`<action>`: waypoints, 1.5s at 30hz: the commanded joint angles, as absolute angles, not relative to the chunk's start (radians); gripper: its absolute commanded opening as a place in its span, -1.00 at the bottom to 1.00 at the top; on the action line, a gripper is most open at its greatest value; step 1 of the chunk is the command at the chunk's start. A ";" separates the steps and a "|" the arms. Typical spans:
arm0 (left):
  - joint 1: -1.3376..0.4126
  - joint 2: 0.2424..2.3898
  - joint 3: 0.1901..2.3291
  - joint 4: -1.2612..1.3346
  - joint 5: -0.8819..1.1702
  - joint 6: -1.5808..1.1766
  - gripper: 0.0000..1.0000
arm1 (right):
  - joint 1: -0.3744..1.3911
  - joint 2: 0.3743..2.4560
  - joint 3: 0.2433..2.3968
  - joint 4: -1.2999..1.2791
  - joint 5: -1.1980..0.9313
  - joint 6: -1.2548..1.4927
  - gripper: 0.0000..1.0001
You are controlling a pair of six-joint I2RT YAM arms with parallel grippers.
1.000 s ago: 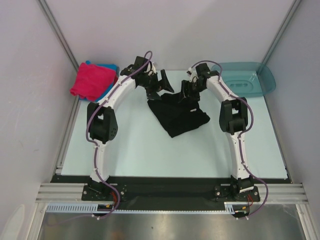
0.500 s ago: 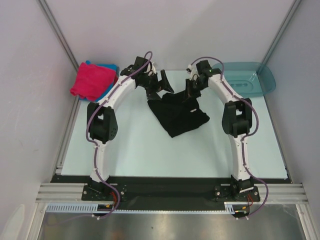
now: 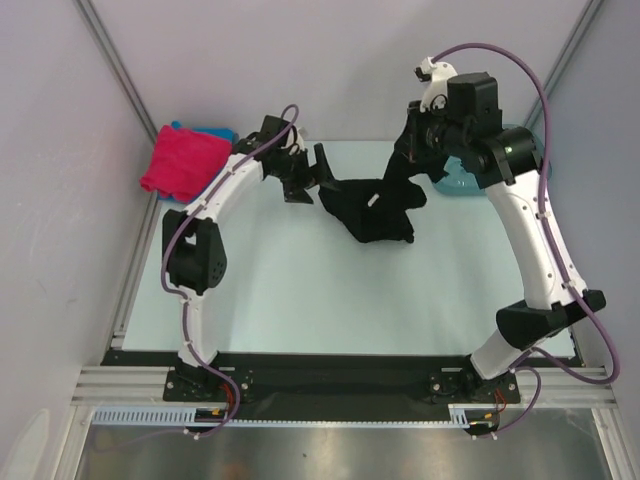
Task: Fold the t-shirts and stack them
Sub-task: Flatten the tshirt out
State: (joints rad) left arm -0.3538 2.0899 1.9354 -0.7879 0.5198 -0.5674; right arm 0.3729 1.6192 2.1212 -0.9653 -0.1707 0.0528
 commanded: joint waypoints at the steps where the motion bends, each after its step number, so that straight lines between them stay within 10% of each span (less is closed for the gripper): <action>1: -0.345 2.023 1.945 -0.782 0.560 -0.558 1.00 | 0.497 1.594 2.228 -1.072 0.030 0.089 -1.00; 12: -0.339 1.898 1.852 -0.796 0.546 -0.557 1.00 | 1.161 1.410 2.194 -1.524 1.083 0.797 -1.00; 22: -0.339 1.730 1.709 -0.816 0.502 -0.538 1.00 | 0.982 1.227 1.919 -1.407 1.123 0.810 -1.00; 28: -0.339 1.671 1.631 -0.825 0.496 -0.532 0.99 | 0.560 1.131 1.688 -1.141 0.856 0.654 -0.98; 45: -0.345 1.897 1.697 -0.672 0.824 -0.590 1.00 | 0.181 1.609 1.805 -0.942 0.479 0.446 -1.00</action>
State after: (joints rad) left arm -0.3443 1.8137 1.6741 -0.7738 0.6460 -0.5541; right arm 0.1810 1.5578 1.6970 -0.9840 0.5030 0.4931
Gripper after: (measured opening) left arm 0.996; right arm 0.018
